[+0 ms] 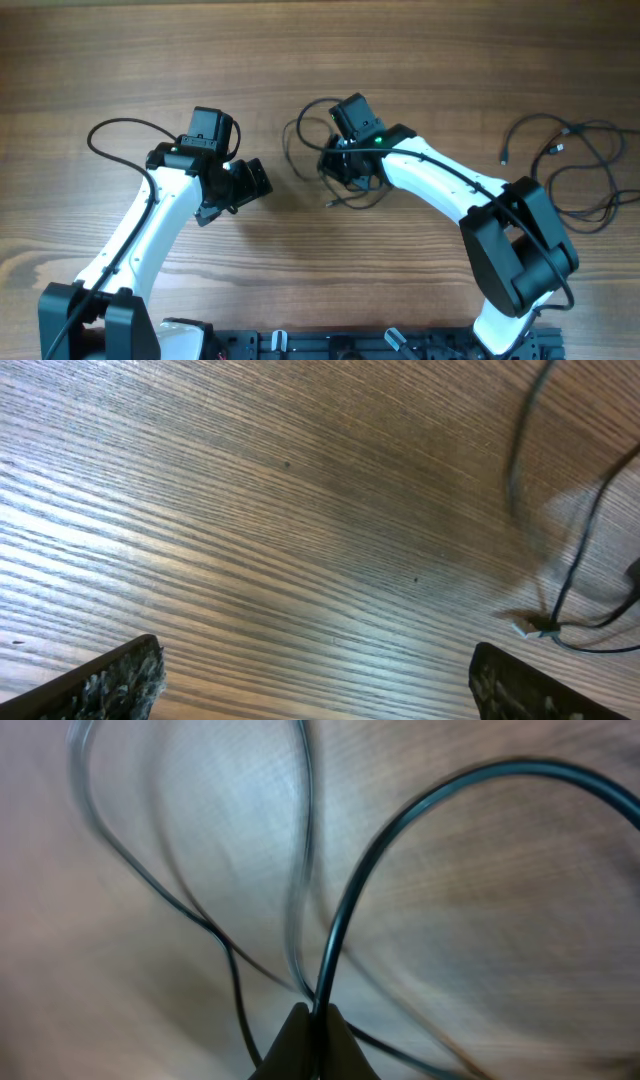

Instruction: Untangle cables

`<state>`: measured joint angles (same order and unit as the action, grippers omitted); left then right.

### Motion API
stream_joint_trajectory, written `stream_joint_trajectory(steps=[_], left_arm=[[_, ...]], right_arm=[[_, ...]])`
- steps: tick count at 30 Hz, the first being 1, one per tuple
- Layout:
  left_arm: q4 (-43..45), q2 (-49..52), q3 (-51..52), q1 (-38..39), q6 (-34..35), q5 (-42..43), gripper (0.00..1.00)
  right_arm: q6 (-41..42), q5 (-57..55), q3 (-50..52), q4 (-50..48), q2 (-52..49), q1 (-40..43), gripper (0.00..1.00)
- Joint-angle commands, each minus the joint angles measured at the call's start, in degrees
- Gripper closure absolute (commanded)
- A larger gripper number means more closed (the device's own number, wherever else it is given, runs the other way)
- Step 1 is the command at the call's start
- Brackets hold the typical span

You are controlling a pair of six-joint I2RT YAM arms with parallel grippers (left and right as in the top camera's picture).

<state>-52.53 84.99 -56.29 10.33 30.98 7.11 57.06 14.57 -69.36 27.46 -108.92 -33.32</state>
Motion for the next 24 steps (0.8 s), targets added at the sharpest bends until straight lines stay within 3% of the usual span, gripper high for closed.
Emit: stream_joint_trajectory(steps=[1, 4, 8, 14, 24], left_arm=[[0.0, 0.2, 0.1, -0.1, 0.8, 1.9, 0.0], [1.4, 0.2, 0.1, -0.1, -2.2, 6.4, 0.0], [5.4, 0.2, 0.1, -0.1, -5.3, 16.6, 0.0], [8.1, 0.2, 0.1, -0.1, -8.3, 30.4, 0.0], [8.0, 0.2, 0.1, -0.1, -8.1, 32.1, 0.0]], right_arm=[[-19.3, 4.3, -4.5, 8.3, 3.6, 1.2, 0.96], [-31.7, 4.3, -11.1, 18.9, 8.7, 2.1, 0.96], [-38.2, 5.9, -17.4, 29.7, 14.7, 2.1, 0.96], [-38.9, 14.5, -17.4, 28.1, 19.2, 2.1, 0.96], [-35.8, 36.2, -17.4, 14.4, 19.2, 5.0, 0.96]])
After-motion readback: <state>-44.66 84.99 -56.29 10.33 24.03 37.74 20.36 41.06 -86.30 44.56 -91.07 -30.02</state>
